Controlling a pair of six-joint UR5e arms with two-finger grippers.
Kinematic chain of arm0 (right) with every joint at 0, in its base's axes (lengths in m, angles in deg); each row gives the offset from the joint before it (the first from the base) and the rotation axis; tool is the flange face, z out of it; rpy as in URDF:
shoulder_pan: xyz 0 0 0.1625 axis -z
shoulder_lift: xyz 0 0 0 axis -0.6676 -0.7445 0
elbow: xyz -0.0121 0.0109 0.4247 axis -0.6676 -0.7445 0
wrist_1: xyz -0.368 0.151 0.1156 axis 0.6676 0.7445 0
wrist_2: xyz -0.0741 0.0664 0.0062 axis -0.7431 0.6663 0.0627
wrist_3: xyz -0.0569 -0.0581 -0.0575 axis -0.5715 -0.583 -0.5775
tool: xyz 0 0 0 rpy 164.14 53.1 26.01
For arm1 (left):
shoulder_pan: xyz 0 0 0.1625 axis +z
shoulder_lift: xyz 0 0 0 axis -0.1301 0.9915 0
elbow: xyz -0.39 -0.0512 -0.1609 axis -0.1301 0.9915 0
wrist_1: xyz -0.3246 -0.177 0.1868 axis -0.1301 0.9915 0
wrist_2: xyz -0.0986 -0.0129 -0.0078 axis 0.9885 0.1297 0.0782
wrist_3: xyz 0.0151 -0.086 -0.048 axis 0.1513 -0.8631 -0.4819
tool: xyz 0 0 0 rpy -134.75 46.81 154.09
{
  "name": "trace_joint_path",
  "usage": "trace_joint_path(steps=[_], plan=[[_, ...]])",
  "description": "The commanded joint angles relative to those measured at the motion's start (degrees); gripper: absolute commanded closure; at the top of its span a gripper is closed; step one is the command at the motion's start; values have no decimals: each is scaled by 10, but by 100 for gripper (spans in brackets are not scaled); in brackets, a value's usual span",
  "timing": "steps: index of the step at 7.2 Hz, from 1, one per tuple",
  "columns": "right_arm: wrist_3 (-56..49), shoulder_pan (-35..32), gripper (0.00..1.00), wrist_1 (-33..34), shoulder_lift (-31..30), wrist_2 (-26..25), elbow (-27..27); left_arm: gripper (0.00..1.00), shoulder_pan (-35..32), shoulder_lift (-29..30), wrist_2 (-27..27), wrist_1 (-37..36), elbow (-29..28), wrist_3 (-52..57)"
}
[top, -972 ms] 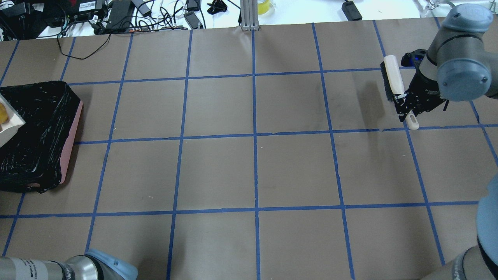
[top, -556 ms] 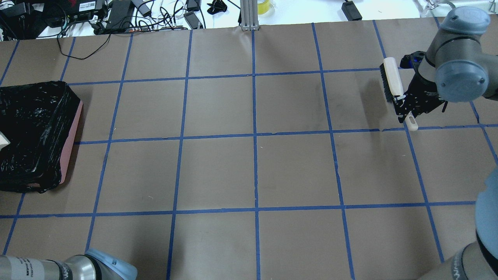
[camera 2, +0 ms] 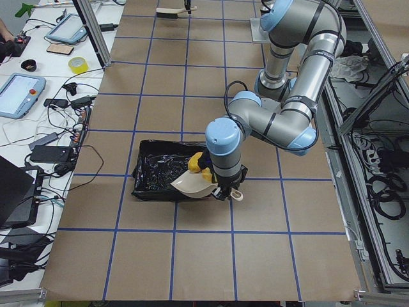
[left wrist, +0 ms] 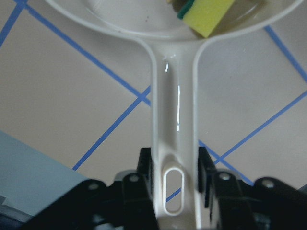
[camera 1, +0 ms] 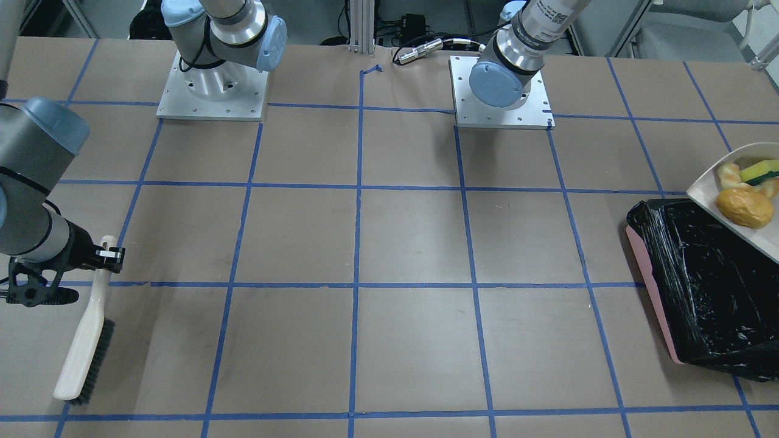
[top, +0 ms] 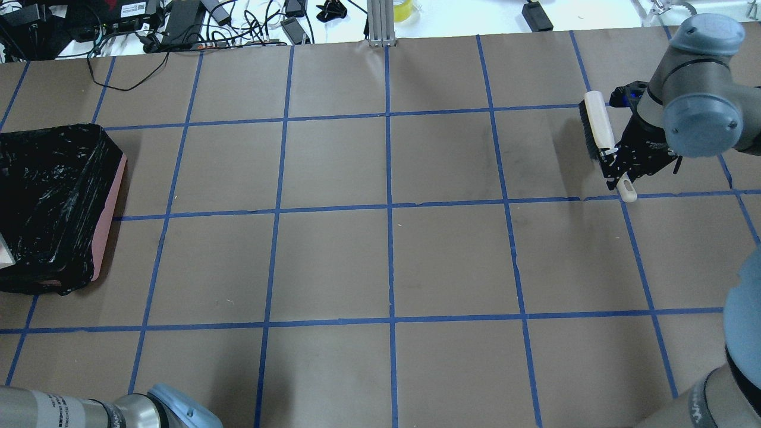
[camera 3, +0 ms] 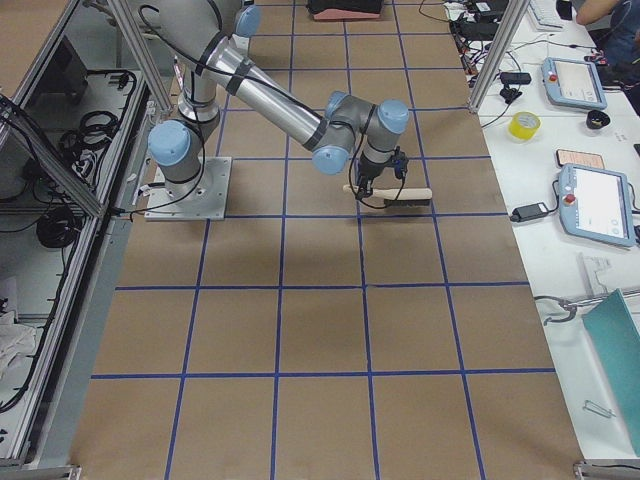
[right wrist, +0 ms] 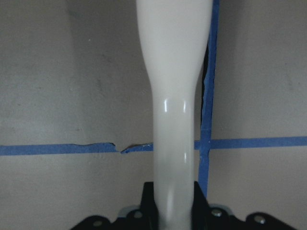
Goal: Sweep and dump trash into bin
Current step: 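Tilt the dustpan with the left gripper to dump items into the bin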
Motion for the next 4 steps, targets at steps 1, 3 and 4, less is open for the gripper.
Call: trace_joint_path(steps=[1,3,4], plan=[[0,0,100,0,7,1,0,100,-53,1,-79,-42,-24,21],[1,0,100,0,14,1,0,100,-92,9,-123,-70,-27,34],[1,0,100,0,13,0,0,100,-95,13,-125,-82,-20,38]])
